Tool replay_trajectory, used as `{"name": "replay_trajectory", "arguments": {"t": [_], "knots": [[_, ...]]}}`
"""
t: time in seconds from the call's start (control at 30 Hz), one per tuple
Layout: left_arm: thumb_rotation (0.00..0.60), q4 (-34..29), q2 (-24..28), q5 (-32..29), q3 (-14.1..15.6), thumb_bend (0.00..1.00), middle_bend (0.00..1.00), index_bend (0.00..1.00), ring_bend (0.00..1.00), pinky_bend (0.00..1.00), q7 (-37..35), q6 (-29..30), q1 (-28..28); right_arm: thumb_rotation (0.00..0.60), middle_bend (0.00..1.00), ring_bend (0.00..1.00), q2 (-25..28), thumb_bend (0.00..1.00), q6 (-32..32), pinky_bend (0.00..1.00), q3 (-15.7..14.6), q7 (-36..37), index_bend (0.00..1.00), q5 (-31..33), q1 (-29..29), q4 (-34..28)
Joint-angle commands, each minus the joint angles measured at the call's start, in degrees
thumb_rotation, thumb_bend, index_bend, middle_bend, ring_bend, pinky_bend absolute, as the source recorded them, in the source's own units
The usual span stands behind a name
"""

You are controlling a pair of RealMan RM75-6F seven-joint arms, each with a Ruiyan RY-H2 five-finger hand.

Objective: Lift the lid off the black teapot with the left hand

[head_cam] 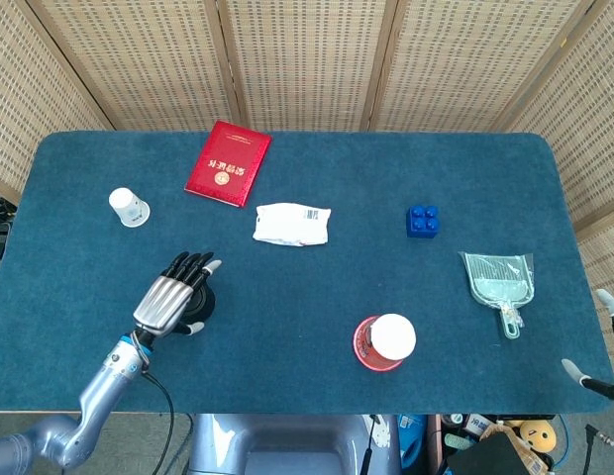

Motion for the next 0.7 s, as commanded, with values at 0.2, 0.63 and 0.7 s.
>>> {"name": "replay_trajectory", "arguments": {"t": [0.2, 0.63, 0.7], "knots": [[0.600, 4.8, -3.0, -1.6, -0.1, 0.11, 0.00, 0.00, 0.00, 0.00, -2.4, -0.4, -1.0, 0.600, 0.00, 0.00, -0.3, 0.00, -0.4, 0.00, 0.0, -0.7, 0.00, 0.2, 0.2, -0.1], [0.600, 9.6, -1.5, -6.3, -0.6, 0.11, 0.00, 0.00, 0.00, 0.00, -5.1, -3.1, -1.4, 0.600, 0.00, 0.00, -0.4, 0.00, -1.2, 0.00, 0.2, -1.0, 0.00, 1.0, 0.4, 0.0], [0.600, 10.6, -1.2, -6.7, -0.7, 0.11, 0.00, 0.00, 0.00, 0.00, -5.7, -3.3, -1.4, 0.600, 0.00, 0.00, -0.4, 0.00, -1.3, 0.00, 0.2, -1.1, 0.00, 1.0, 0.5, 0.0]]}}
